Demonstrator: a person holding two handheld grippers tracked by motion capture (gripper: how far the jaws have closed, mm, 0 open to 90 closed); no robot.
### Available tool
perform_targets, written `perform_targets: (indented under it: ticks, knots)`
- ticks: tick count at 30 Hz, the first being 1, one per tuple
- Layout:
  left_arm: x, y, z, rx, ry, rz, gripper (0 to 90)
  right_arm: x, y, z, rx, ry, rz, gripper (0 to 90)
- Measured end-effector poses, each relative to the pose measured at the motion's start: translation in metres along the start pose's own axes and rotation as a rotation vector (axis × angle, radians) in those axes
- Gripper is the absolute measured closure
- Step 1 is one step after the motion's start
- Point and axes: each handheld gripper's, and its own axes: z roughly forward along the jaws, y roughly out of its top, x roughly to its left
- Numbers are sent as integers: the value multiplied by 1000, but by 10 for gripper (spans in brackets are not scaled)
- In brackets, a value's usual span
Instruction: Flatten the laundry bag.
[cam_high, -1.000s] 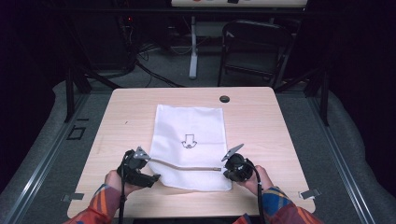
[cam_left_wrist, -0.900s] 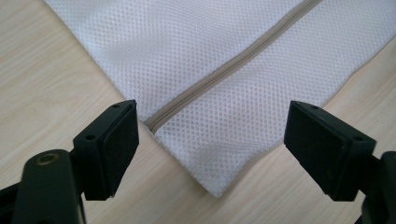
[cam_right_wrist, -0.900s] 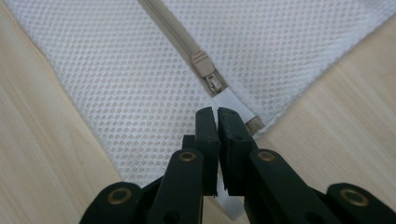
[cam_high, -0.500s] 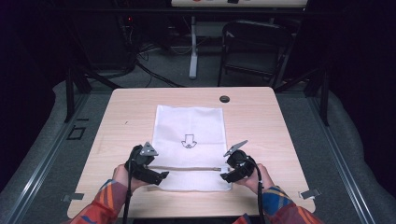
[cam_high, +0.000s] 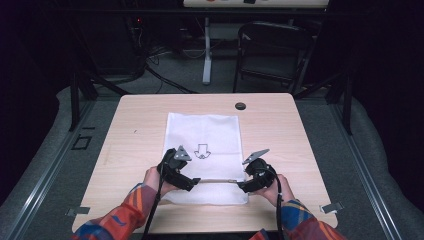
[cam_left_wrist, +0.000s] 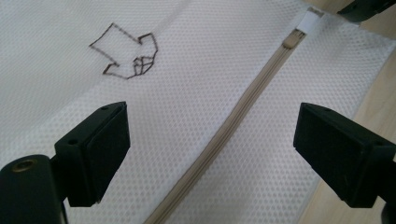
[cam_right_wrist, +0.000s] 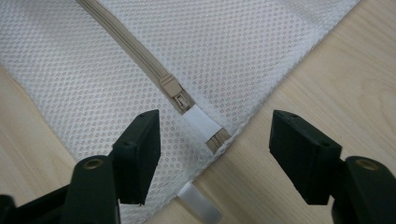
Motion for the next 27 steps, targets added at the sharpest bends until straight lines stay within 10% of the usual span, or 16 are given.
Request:
perform_targets:
  ticks: [15, 27]
  knots:
    - [-19, 27, 34, -13, -92, 85, 164, -1, 0, 1, 6, 0, -24, 599]
    - [-30, 36, 51, -25, -187, 131, 421, 0, -3, 5, 15, 8, -49, 856]
